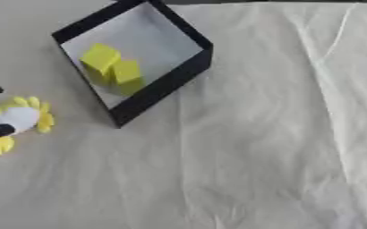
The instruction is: Pick up objects on the table and place them in the box.
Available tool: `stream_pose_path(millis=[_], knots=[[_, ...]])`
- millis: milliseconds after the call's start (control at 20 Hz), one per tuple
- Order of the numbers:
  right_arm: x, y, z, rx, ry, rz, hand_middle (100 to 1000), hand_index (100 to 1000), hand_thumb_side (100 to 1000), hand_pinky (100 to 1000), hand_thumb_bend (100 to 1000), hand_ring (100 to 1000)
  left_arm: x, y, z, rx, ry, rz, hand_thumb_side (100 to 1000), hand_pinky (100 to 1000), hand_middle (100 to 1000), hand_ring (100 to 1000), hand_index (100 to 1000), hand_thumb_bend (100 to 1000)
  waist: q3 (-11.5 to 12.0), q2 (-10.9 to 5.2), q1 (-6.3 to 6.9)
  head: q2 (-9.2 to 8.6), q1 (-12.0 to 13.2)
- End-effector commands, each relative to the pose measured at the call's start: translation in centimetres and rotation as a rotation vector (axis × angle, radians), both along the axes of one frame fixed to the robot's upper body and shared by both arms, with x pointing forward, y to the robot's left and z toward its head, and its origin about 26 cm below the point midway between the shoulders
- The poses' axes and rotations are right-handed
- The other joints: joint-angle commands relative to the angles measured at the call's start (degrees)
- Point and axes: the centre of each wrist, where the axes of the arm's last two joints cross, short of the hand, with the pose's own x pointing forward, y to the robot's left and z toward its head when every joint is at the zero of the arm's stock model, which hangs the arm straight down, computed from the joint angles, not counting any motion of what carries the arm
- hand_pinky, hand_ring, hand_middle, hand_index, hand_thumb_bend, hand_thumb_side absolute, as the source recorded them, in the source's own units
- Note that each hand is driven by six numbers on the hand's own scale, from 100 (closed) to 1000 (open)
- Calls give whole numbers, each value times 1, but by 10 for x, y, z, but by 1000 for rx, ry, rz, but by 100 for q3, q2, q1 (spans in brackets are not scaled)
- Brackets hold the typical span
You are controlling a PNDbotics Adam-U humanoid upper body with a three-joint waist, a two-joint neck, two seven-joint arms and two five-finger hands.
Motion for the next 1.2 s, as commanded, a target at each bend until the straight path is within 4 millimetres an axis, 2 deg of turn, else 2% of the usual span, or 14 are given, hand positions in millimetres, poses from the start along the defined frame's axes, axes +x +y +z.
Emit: stream_pose_path(millis=[50, 100, 150, 200, 250, 300, 350, 500, 600, 800, 850, 900, 1050, 1200], knots=[[-5, -1, 7, -5, -27, -3, 721, 839, 365, 885, 100, 759, 6, 1, 9, 48, 6, -13, 412, 835, 747, 778, 844, 523, 12, -203, 55, 44, 13], [-5, -1, 7, -5, -24, -2, 721, 839, 366, 885, 100, 759, 7, 0, 9, 50, 16, -18, 397, 832, 741, 773, 841, 502, 14, -203, 54, 46, 3], [-5, -1, 6, -4, -21, -2, 721, 839, 368, 885, 100, 759, 8, -1, 11, 48, 25, -21, 304, 811, 693, 738, 814, 414, 17, -202, 53, 41, -5], [-5, -1, 6, -3, -19, -2, 720, 840, 367, 885, 100, 759, 9, -2, 13, 42, 29, -24, 267, 800, 676, 723, 803, 384, 18, -201, 52, 32, -10], [-5, -1, 6, -1, -17, -3, 720, 840, 368, 886, 100, 759, 8, -3, 14, 36, 31, -25, 162, 773, 646, 695, 779, 317, 19, -201, 52, 27, -13], [-5, -1, 5, -1, -15, -3, 720, 840, 369, 886, 100, 759, 8, -4, 16, 26, 27, -25, 103, 758, 627, 678, 762, 292, 23, -200, 52, 25, -17], [-5, -1, 5, -1, -14, -2, 720, 839, 370, 886, 100, 759, 7, -4, 18, 15, 20, -22, 100, 738, 616, 664, 752, 267, 28, -199, 53, 21, -22], [-5, 0, 4, 3, -9, 3, 719, 839, 377, 886, 100, 758, 5, -7, 19, 14, 6, -18, 100, 701, 597, 640, 733, 312, 34, -198, 54, 7, -38], [-4, 0, 3, 4, -6, 5, 719, 840, 382, 886, 100, 758, 4, -8, 18, 36, 3, -25, 100, 676, 566, 612, 703, 298, 29, -197, 51, 3, -38], [-5, -2, 0, 3, 4, -3, 718, 839, 388, 886, 100, 758, 1, -10, 22, 35, -44, -42, 100, 647, 499, 569, 637, 240, 29, -197, 45, -2, -66], [-5, -2, 0, 3, 7, -4, 718, 839, 388, 886, 100, 758, -1, -11, 26, 31, -70, -51, 100, 647, 497, 568, 636, 162, 29, -198, 44, -1, -80], [-5, -2, 0, 0, 9, -4, 718, 838, 385, 885, 100, 758, -2, -12, 32, 22, -100, -65, 100, 649, 494, 567, 633, 192, 30, -200, 44, 3, -106], [-5, -2, 1, -4, 5, -4, 719, 839, 381, 886, 100, 759, -11, -18, 56, -29, -208, -134, 100, 660, 492, 567, 630, 142, 41, -216, 50, 25, -182], [-5, -3, 1, -7, 1, -4, 720, 840, 379, 886, 100, 760, -20, -29, 91, -97, -344, -223, 100, 665, 489, 567, 626, 113, 54, -250, 63, 59, -260]])
